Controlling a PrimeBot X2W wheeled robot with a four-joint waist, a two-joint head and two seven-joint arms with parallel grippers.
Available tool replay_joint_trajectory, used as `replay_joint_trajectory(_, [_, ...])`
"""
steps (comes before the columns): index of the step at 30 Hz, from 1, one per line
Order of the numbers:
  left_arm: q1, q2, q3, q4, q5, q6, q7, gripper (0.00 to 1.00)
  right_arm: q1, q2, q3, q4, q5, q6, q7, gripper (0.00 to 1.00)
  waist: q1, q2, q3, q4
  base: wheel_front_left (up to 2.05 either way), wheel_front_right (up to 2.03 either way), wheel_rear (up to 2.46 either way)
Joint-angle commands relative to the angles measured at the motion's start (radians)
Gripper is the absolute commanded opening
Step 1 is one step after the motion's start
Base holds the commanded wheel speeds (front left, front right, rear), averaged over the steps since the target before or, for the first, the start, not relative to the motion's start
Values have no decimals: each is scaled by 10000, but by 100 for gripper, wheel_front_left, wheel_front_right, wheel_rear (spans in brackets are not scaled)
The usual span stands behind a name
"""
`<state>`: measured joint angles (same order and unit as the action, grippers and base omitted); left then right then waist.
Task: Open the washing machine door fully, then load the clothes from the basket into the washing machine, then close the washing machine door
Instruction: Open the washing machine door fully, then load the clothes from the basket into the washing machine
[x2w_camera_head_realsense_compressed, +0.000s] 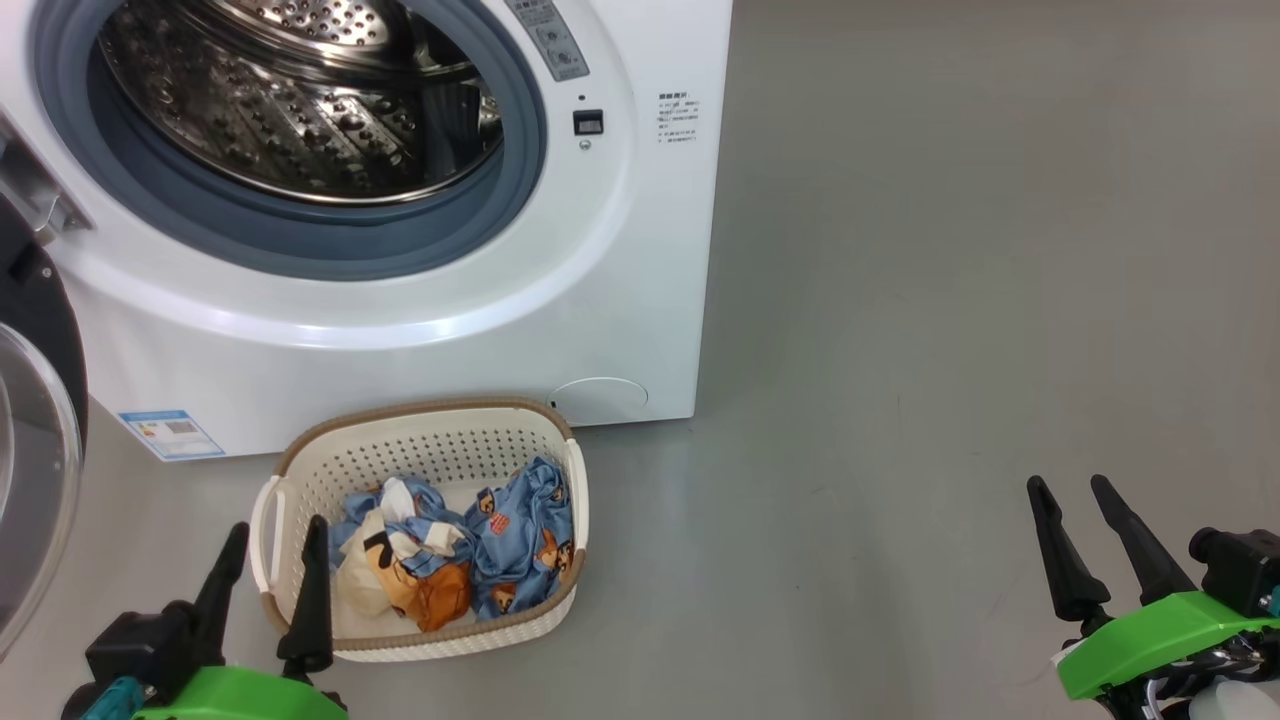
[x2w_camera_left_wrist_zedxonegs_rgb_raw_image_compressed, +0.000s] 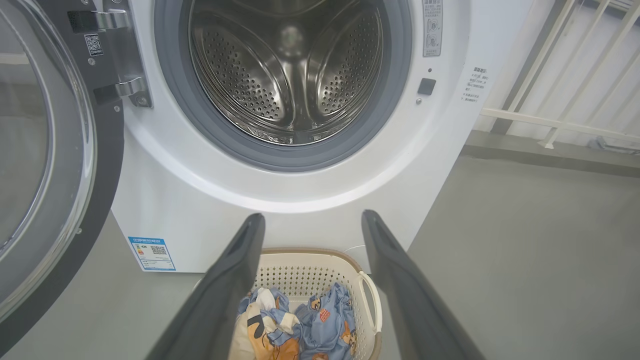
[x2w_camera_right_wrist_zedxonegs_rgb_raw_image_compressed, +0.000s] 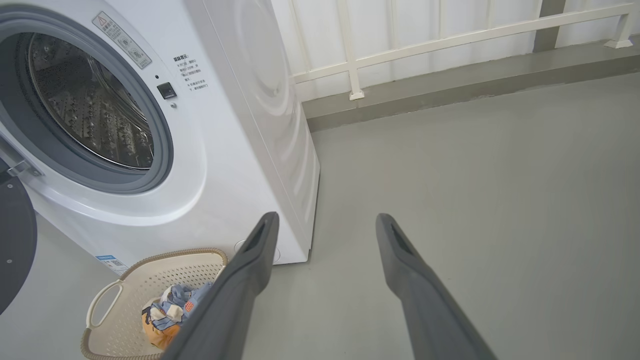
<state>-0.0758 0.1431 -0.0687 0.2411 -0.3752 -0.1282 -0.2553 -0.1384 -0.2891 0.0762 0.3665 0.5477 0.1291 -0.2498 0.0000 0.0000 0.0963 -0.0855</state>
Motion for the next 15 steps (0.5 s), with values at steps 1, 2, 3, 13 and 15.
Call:
replay_joint_trajectory(1, [-80, 289, 294, -293, 82, -24, -65, 100, 63, -137, 123, -272, -43, 16, -120, 100, 0, 0, 10, 1, 0, 0, 0])
replay_joint_trajectory(2, [-83, 305, 282, -290, 153, -24, -65, 100, 65, -130, 111, -278, -48, 16, -120, 100, 0, 0, 11, 4, 0, 0, 0])
replay_joint_trajectory(3, [-86, 292, 293, -283, 178, -25, -65, 100, 68, -126, 103, -285, -55, 16, -120, 100, 0, 0, 17, 8, 0, 0, 0])
replay_joint_trajectory(13, [-216, 336, 184, -201, 218, -25, -65, 100, 6, -117, 83, -331, -68, 16, -120, 100, 0, 0, 125, 54, 20, -58, 38])
replay_joint_trajectory(15, [-231, 339, 183, -195, 218, -25, -65, 100, -4, -113, 92, -331, -61, 16, -120, 100, 0, 0, 138, 55, 80, -151, 71])
